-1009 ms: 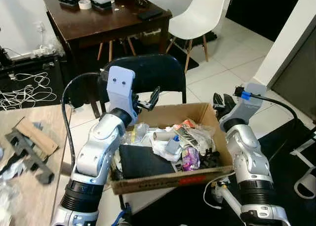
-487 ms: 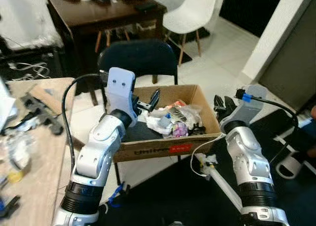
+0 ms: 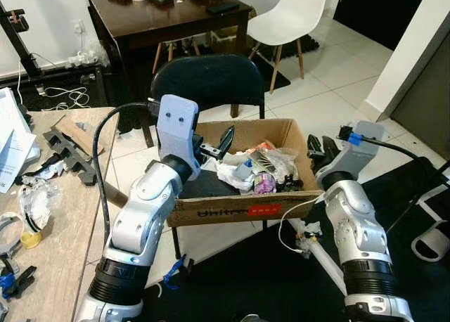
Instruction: Picking trash to rubbish bin
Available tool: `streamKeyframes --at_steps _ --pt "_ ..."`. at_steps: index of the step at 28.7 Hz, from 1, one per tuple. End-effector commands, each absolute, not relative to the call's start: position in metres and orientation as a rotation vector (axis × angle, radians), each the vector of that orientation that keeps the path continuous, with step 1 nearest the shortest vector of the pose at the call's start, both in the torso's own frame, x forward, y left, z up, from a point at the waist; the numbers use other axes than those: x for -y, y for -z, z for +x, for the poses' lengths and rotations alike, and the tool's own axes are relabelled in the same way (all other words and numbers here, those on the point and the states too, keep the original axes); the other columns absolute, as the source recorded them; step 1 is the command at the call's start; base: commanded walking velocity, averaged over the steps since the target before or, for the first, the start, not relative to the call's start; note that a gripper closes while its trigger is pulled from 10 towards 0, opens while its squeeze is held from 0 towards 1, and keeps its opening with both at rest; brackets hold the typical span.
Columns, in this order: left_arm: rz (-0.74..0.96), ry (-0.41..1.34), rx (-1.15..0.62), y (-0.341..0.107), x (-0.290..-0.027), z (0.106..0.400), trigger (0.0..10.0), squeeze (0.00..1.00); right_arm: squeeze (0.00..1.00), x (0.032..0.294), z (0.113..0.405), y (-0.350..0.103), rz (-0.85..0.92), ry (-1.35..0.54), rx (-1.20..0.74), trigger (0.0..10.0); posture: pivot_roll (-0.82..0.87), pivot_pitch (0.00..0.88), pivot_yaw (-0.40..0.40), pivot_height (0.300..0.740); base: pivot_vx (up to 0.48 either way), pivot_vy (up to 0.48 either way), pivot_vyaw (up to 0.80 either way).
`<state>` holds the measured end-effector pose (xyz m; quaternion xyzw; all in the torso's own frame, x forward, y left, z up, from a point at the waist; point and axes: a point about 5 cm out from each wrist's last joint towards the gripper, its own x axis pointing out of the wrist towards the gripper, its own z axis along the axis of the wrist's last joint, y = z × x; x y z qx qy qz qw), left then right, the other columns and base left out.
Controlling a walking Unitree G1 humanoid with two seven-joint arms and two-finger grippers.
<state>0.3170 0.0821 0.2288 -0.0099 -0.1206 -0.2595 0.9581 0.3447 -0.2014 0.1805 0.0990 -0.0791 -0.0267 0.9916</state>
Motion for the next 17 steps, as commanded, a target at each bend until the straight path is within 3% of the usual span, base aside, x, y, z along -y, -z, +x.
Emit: streamKeyframes --at_steps 1,4,9,17 --pt "0.001 0.533 0.247 -0.2281 -0.0821 0.3159 10.0 0.0 0.0 0.1994 0.3426 -0.1782 0.209 0.05 0.157 10.0 0.0 0.146 0.023 0.74 0.0 0.0 0.0" --pt "0.01 0.523 0.245 -0.2278 -0.0831 0.3167 10.0 0.0 0.0 0.1991 0.3424 -0.178 0.209 0.05 0.157 10.0 0.0 0.146 0.023 0.74 0.0 0.0 0.0" --pt "0.04 0.504 0.238 -0.2268 -0.0843 0.319 10.0 0.0 0.0 0.199 0.3428 -0.1777 0.21 0.048 0.154 10.0 0.0 0.146 0.023 0.74 0.0 -0.48 0.0" --pt "0.011 0.485 0.205 -0.223 -0.0875 0.3214 10.0 0.0 0.0 0.1976 0.3428 -0.1768 0.211 0.045 0.148 10.0 0.01 0.144 0.023 0.74 0.0 0.0 0.0"
